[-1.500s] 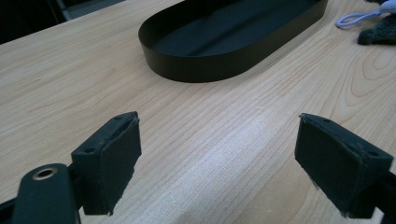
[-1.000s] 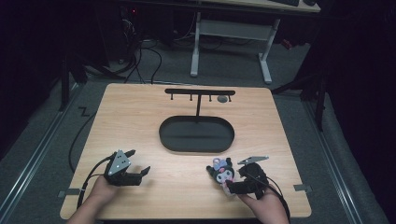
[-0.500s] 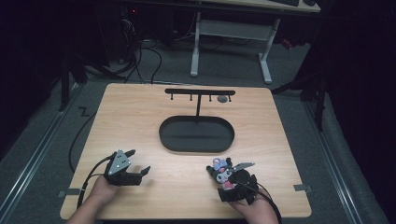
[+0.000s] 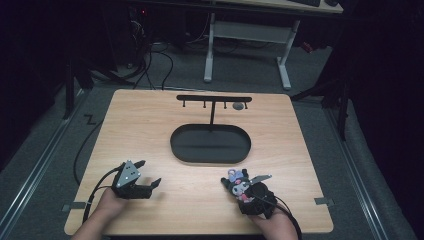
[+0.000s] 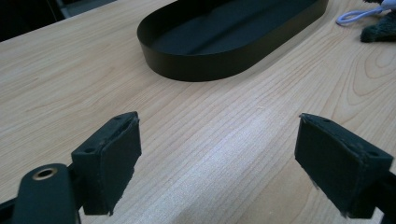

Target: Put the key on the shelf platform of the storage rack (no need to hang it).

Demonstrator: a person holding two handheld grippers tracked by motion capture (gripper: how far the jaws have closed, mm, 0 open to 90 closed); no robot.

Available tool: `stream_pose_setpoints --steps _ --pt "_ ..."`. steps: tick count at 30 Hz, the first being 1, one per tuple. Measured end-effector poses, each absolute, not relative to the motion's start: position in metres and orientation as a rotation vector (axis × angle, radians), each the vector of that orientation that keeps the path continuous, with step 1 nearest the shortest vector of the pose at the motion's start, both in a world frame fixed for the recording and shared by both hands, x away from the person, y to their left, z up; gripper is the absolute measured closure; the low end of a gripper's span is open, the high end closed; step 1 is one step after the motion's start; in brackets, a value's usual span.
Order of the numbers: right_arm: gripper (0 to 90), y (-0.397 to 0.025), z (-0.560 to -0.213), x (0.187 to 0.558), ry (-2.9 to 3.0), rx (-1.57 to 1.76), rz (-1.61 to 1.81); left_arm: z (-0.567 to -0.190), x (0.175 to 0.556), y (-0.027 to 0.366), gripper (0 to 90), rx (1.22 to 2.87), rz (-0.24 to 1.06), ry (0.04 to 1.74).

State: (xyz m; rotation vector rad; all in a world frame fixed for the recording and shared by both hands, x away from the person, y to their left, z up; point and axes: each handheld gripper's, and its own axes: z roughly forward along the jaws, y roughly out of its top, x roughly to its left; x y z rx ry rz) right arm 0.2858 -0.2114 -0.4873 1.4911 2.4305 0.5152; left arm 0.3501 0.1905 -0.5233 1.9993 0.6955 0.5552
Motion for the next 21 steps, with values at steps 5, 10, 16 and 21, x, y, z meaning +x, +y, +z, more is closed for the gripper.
stream_pose_setpoints --steps 5,10,16,21 --pt "47.7 -0.216 -0.487 0.286 2.412 1.508 0.539 -0.523 0.349 0.19 15.4 1.999 0.556 0.688" --pt "48.6 -0.22 -0.484 0.287 2.395 1.504 0.538 -0.523 0.351 0.191 15.4 1.995 0.55 0.704" --pt "48.8 -0.224 -0.477 0.287 2.358 1.516 0.589 -0.523 0.35 0.19 15.4 2.002 0.557 0.697" --pt "48.6 -0.224 -0.473 0.287 2.344 1.499 0.653 -0.524 0.349 0.19 15.4 2.003 0.559 0.693"
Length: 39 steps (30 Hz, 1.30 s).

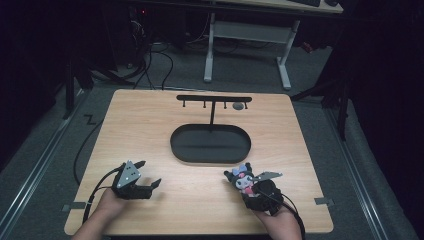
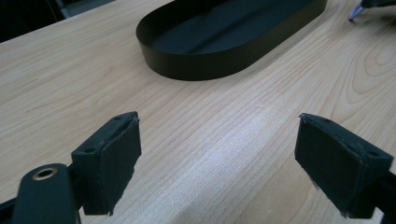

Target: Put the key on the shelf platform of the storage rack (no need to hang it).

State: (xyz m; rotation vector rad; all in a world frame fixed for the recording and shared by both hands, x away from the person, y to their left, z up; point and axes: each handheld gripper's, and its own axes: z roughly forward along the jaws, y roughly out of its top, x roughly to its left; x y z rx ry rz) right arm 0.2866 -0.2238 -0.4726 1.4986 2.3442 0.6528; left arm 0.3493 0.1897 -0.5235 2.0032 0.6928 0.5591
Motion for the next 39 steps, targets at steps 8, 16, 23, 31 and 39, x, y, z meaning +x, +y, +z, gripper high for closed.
stream_pose_setpoints --steps 8,16,23,31,39 --pt "48.5 -0.213 -0.474 0.293 2.397 1.476 0.694 -0.523 0.35 0.19 15.4 2.0 0.555 0.692" --pt "48.5 -0.218 -0.461 0.303 2.322 1.497 0.71 -0.523 0.348 0.191 15.4 1.996 0.555 0.68" --pt "48.4 -0.226 -0.453 0.318 2.299 1.542 0.685 -0.523 0.349 0.191 15.4 1.993 0.556 0.692" --pt "48.4 -0.225 -0.438 0.331 2.264 1.515 0.682 -0.524 0.348 0.191 15.4 1.994 0.559 0.689" --pt "48.3 -0.218 -0.43 0.358 2.264 1.524 0.652 -0.524 0.348 0.191 15.4 1.994 0.558 0.689"
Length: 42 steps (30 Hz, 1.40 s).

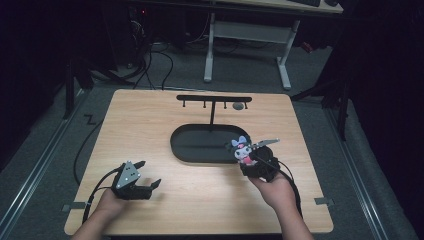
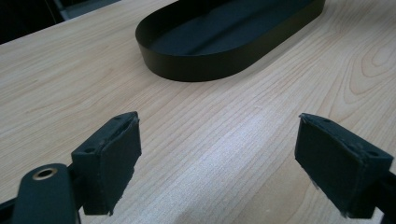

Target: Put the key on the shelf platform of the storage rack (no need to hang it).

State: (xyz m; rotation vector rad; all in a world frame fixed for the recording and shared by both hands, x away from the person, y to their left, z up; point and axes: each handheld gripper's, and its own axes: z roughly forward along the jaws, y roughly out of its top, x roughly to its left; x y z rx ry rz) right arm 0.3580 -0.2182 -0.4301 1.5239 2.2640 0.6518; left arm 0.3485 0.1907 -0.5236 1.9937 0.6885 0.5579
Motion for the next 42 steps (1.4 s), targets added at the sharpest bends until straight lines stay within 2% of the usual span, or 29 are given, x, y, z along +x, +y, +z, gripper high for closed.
stream_pose_setpoints --steps 27,42 --pt "48.2 -0.183 -0.427 0.409 2.267 1.5 0.636 -0.523 0.349 0.191 15.4 1.993 0.552 0.688" --pt "48.3 -0.174 -0.444 0.445 2.261 1.575 0.608 -0.523 0.349 0.191 15.4 1.99 0.548 0.691"
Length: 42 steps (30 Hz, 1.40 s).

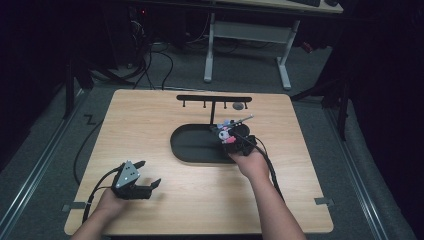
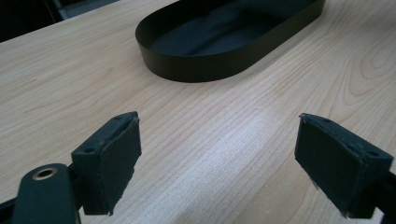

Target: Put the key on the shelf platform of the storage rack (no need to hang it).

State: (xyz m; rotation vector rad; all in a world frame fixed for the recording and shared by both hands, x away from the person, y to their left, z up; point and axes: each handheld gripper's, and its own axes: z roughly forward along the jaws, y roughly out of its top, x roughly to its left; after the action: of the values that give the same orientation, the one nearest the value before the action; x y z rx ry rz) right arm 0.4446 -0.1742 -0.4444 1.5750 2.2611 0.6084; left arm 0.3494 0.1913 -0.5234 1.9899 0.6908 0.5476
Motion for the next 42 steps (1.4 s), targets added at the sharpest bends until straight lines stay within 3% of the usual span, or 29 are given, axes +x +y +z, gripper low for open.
stream_pose_setpoints --steps 20,42 --pt "48.3 -0.157 -0.456 0.468 2.263 1.58 0.579 -0.523 0.35 0.192 15.4 1.983 0.54 0.693" --pt "45.5 -0.157 -0.479 0.461 2.364 1.666 0.488 -0.523 0.351 0.192 15.4 1.983 0.539 0.695"
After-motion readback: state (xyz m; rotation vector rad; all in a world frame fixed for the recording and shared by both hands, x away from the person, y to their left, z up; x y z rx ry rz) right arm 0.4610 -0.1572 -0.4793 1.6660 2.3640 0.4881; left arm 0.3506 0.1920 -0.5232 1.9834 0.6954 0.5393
